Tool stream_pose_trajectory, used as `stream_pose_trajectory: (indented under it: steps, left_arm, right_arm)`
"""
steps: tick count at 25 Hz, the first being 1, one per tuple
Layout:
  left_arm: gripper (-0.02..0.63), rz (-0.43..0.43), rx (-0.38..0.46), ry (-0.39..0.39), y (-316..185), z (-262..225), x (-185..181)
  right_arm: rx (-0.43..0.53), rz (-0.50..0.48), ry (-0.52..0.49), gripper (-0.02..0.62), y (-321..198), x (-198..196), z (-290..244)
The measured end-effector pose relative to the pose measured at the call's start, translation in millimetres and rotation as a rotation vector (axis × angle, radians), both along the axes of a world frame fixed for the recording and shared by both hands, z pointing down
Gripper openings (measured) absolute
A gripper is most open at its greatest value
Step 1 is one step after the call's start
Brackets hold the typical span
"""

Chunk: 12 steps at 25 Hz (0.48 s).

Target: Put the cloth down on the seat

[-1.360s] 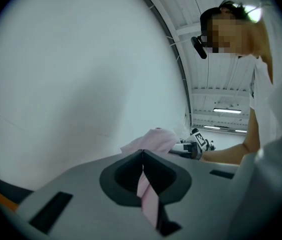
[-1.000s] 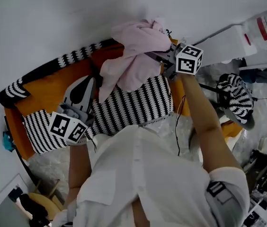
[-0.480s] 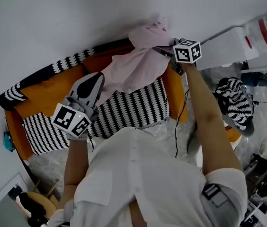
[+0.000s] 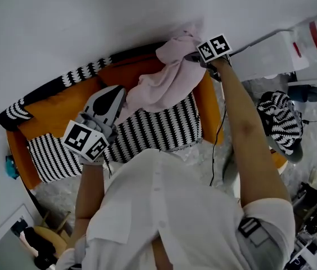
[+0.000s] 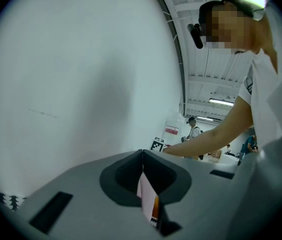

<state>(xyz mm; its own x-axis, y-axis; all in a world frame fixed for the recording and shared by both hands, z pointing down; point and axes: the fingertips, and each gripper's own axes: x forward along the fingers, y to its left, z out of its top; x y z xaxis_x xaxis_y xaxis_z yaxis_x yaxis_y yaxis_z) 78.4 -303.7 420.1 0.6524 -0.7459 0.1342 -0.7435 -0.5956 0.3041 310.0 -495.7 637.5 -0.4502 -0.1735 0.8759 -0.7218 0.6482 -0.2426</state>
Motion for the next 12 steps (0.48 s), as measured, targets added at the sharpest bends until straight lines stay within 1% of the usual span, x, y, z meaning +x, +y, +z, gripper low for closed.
stream_pose_trajectory:
  steps: [3,6,7,8,12]
  left_arm:
    - [0.017,-0.002,-0.006,0.000,0.8,2.5,-4.8]
    - [0.017,-0.005,-0.013,0.000,1.3,4.9,-6.7]
    - [0.017,-0.006,-0.014,0.001,1.9,5.2,-6.5]
    - [0.017,-0.006,-0.014,0.002,2.7,5.2,-6.4]
    - [0.017,-0.005,-0.012,0.006,3.5,3.9,-9.7]
  right_arm:
    - [-0.031,-0.066,0.171,0.334,6.1,12.4,15.4]
    - [-0.064,-0.200,0.372,0.343,16.3,27.6,30.8]
    - [-0.071,-0.241,0.426,0.348,19.6,32.5,34.1]
    - [-0.076,-0.273,0.463,0.351,22.5,35.9,35.8]
    - [-0.075,-0.365,0.559,0.394,27.2,42.3,27.4]
